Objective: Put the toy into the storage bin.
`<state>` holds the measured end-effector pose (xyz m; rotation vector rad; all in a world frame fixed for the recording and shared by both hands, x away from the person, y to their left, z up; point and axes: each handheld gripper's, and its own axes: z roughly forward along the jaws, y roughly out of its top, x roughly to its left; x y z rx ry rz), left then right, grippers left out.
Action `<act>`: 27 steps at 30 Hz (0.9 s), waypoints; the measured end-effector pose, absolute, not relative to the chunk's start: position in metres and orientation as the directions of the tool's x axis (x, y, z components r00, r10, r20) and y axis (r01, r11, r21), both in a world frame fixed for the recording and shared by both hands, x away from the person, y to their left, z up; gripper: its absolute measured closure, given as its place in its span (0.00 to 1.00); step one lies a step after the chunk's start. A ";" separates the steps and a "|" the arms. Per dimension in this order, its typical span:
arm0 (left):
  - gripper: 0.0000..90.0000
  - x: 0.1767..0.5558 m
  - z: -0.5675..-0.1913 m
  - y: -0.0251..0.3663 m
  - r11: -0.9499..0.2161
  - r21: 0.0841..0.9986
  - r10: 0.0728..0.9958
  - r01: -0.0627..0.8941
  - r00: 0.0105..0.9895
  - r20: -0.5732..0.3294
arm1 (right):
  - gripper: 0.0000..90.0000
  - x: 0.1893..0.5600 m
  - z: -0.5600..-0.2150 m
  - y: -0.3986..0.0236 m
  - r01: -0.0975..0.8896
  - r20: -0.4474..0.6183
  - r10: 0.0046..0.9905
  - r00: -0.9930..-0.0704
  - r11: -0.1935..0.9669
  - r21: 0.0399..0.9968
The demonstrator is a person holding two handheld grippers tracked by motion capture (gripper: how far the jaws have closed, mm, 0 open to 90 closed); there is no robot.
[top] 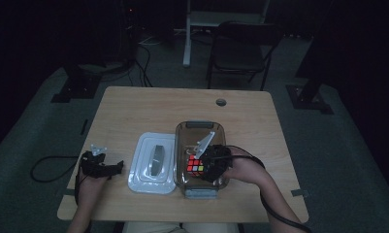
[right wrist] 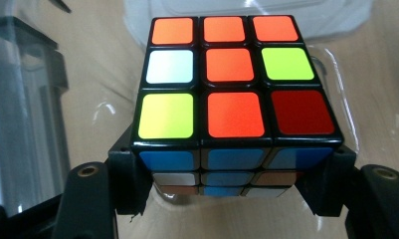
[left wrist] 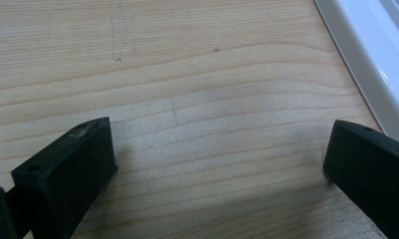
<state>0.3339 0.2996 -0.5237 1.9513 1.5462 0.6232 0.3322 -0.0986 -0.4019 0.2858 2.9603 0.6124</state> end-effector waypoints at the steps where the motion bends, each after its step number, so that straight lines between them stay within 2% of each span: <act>1: 0.01 0.334 -0.524 0.300 -0.172 0.682 0.975 0.711 0.224 0.013 | 0.37 0.332 -0.402 -0.096 0.154 -0.071 0.197 -0.978 0.907 0.392; 12: 0.01 0.334 -0.524 0.300 -0.172 0.682 0.975 0.711 0.224 0.013 | 0.37 0.337 -0.412 -0.070 0.086 -0.047 0.098 -0.994 0.973 0.212; 27: 0.01 0.334 -0.524 0.300 -0.172 0.682 0.974 0.711 0.224 0.013 | 0.37 0.345 -0.433 -0.044 0.063 -0.044 0.064 -0.997 0.998 0.020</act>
